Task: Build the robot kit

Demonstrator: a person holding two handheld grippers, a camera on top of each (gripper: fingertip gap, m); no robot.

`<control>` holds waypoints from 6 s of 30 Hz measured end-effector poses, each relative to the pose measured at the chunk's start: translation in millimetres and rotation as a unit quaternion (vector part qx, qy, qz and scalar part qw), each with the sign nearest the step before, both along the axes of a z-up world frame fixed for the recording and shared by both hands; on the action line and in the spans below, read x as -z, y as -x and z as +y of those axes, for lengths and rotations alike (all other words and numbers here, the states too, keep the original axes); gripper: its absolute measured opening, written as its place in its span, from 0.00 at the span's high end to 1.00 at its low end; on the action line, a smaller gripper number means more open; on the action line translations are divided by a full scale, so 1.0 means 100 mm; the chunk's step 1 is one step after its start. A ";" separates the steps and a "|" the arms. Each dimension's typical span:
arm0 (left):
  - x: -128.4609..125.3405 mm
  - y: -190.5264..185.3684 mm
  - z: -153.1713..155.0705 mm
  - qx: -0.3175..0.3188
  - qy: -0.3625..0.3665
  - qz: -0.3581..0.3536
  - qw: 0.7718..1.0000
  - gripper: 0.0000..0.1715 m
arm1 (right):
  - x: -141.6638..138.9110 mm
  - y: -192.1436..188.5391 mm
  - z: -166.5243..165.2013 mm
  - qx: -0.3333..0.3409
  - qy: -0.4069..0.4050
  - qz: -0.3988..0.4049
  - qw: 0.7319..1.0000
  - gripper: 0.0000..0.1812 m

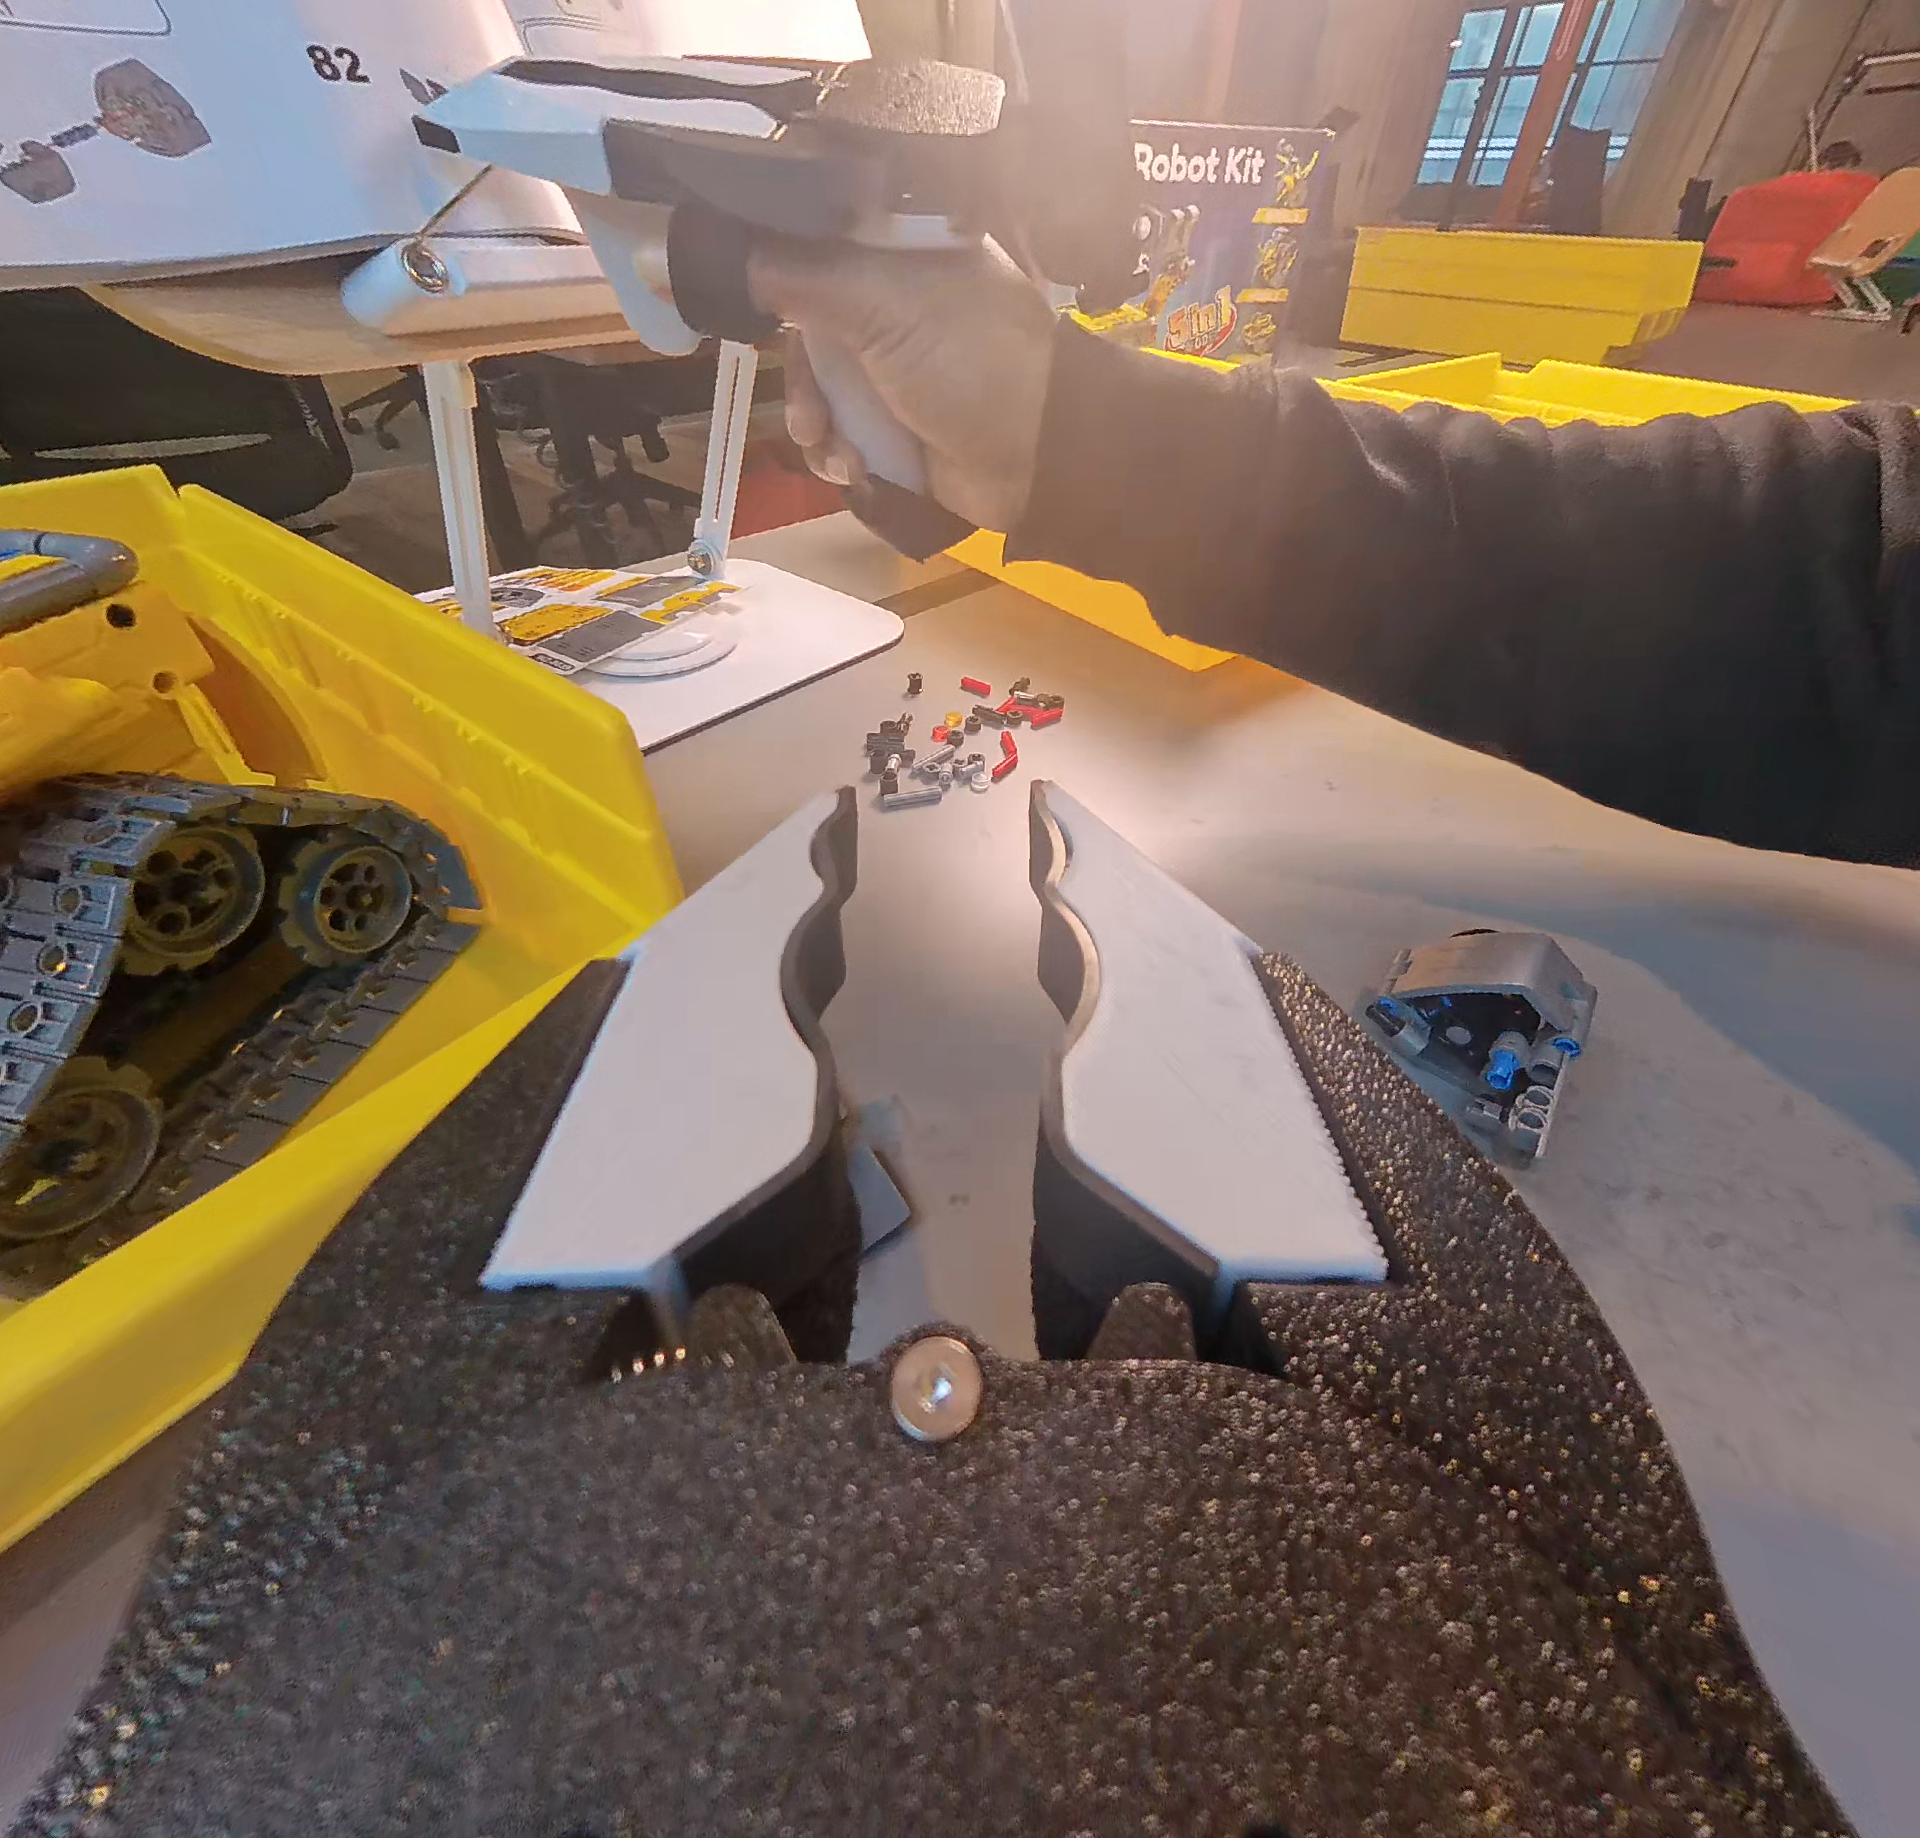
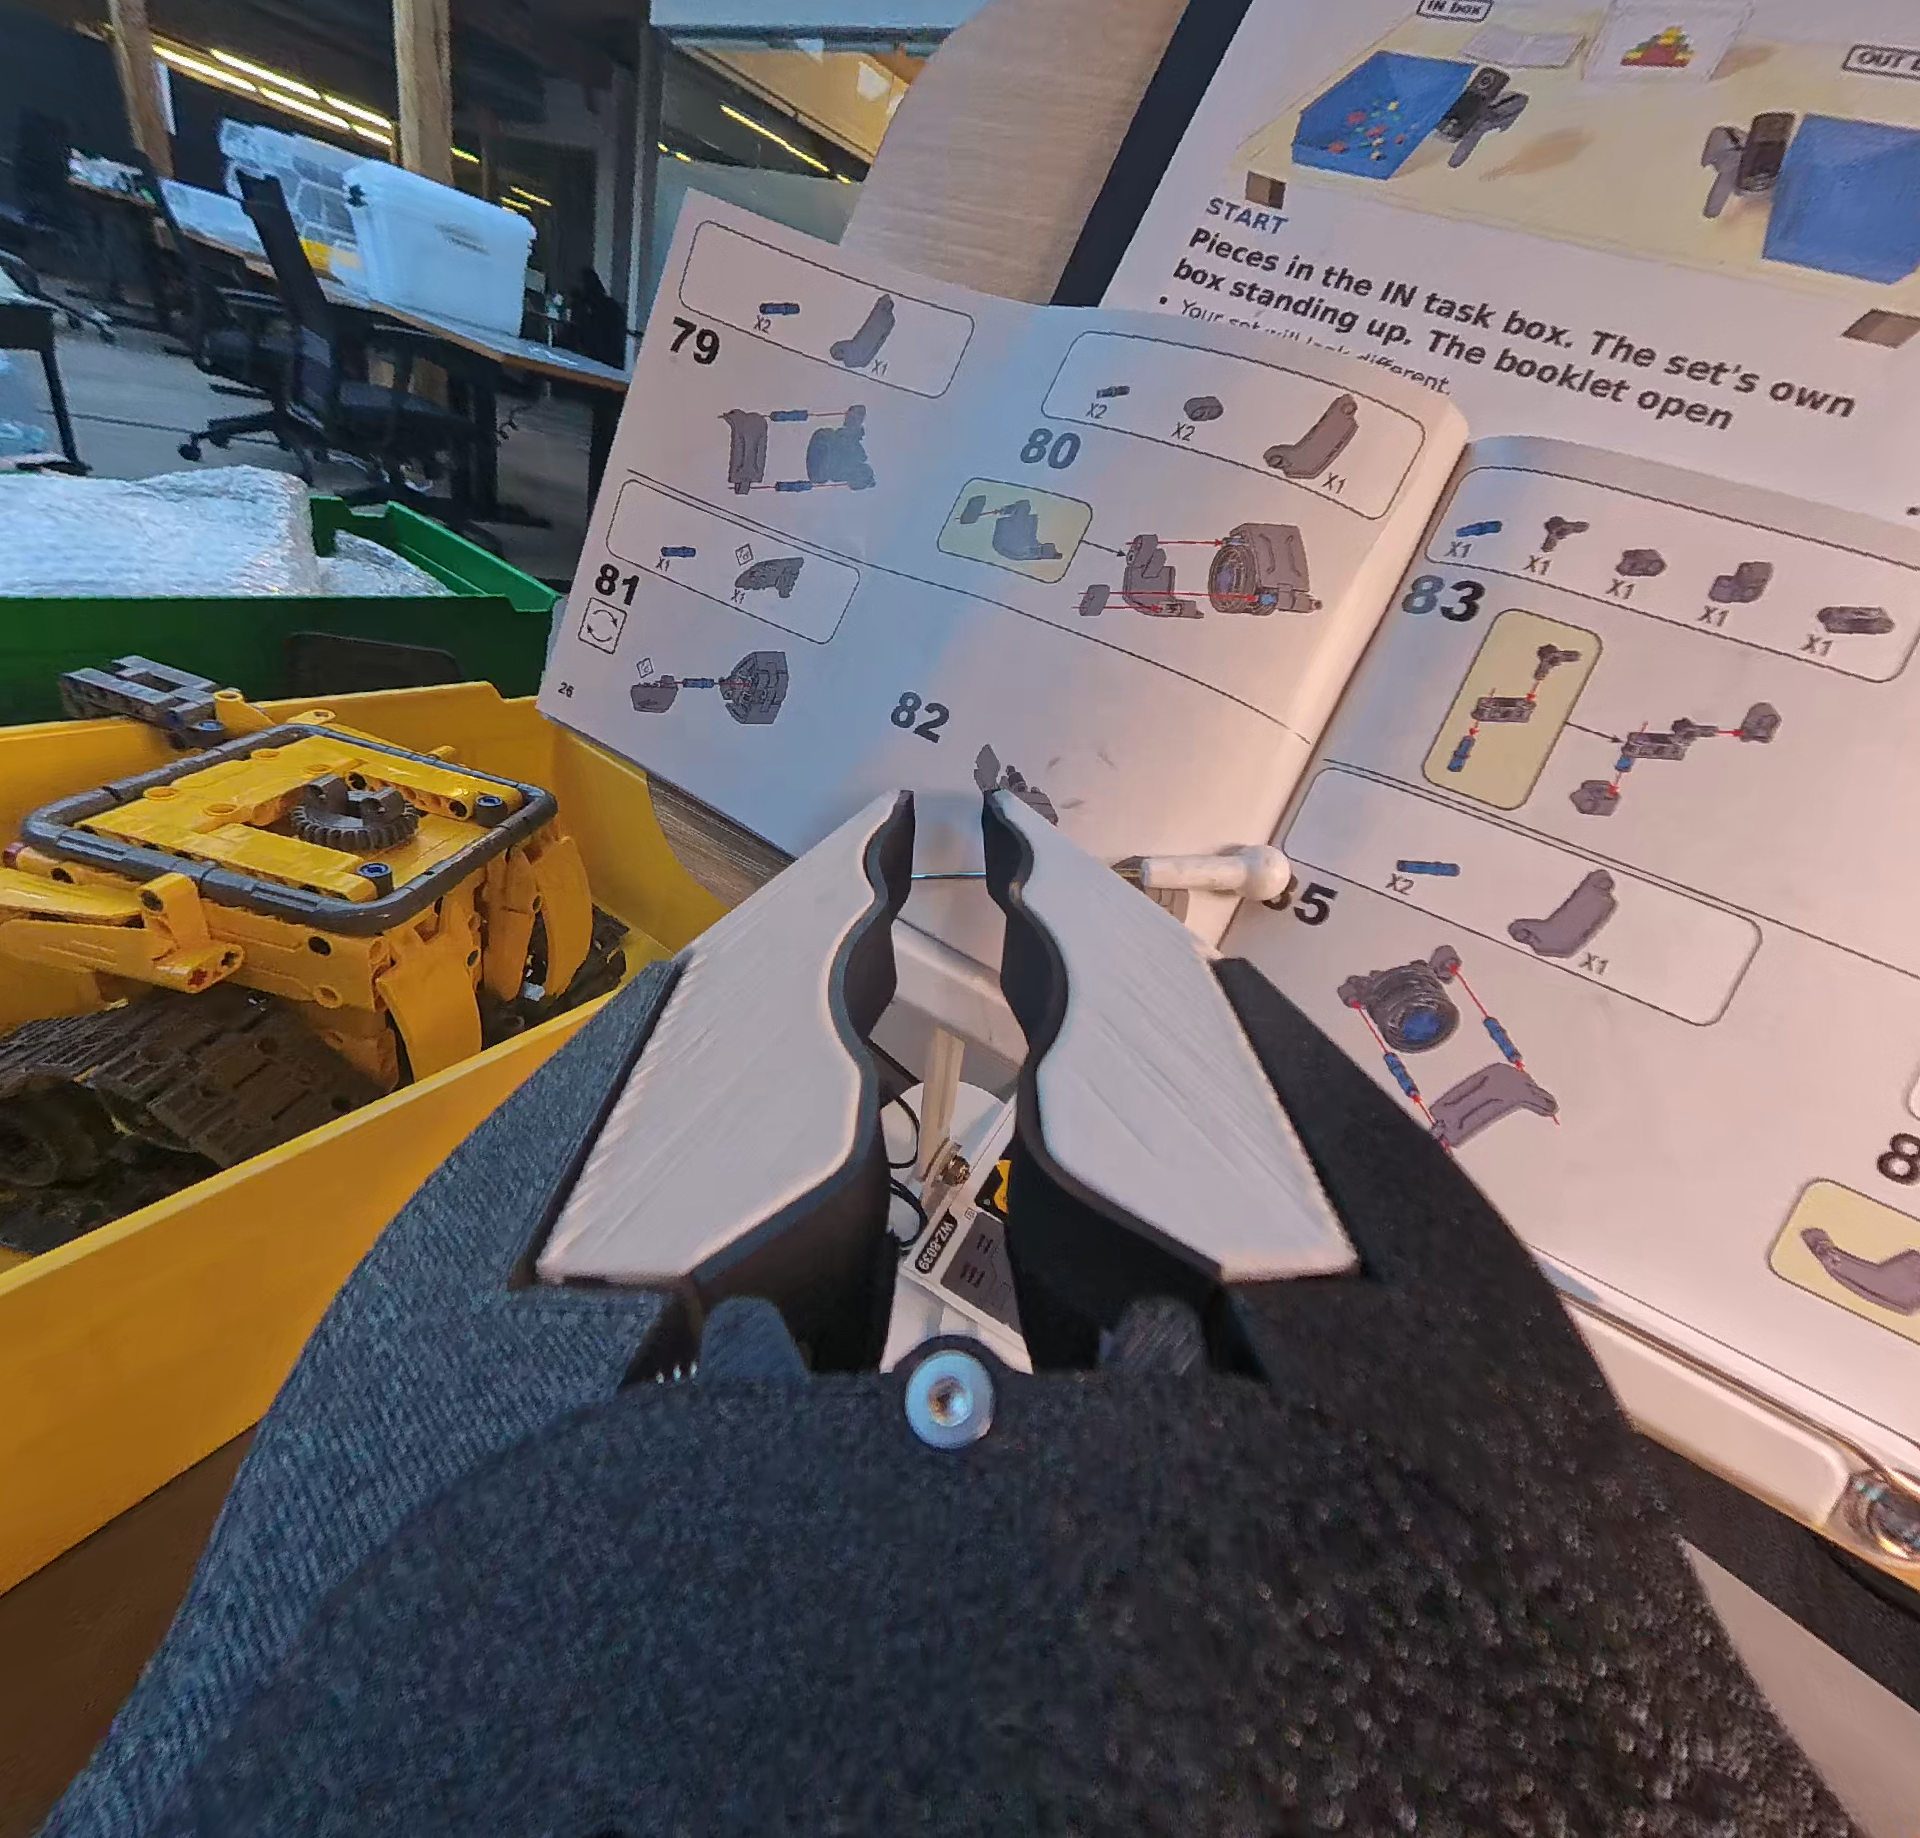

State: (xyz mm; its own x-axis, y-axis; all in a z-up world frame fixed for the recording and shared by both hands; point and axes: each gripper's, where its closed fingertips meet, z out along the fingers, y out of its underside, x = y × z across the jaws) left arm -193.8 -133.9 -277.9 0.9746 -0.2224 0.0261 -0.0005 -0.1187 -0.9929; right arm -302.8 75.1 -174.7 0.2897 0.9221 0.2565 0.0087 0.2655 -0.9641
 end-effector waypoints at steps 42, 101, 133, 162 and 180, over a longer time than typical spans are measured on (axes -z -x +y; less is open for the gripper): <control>0.04 -0.01 0.02 0.006 0.013 -0.002 1.000 0.82 | -0.20 -0.18 0.36 0.068 0.047 0.022 0.996 0.87; 0.10 0.03 0.01 -0.004 0.033 0.005 0.999 0.78 | -0.06 -1.03 -0.45 -0.036 0.031 -0.026 0.999 0.77; 0.66 -0.18 -0.40 0.069 0.271 -0.023 0.960 0.89 | 1.15 -2.61 -1.56 -0.129 0.113 -0.137 0.976 0.86; 0.85 -0.23 -0.41 0.110 0.238 0.251 0.932 0.96 | 1.28 -2.63 -1.87 -0.242 0.087 -0.180 0.950 0.74; 0.85 -0.77 -0.44 0.167 0.225 0.267 0.922 0.96 | 1.84 -2.45 -2.28 -0.238 -0.042 -0.336 0.910 0.66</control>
State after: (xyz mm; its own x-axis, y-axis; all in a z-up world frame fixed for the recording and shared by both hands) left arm -116.8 -177.7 -363.1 0.7544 -0.5959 -0.2754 -0.5868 -0.4240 -0.6899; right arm -57.9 -152.7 -358.5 -0.3858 0.8712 0.3037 0.4529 0.4656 -0.7603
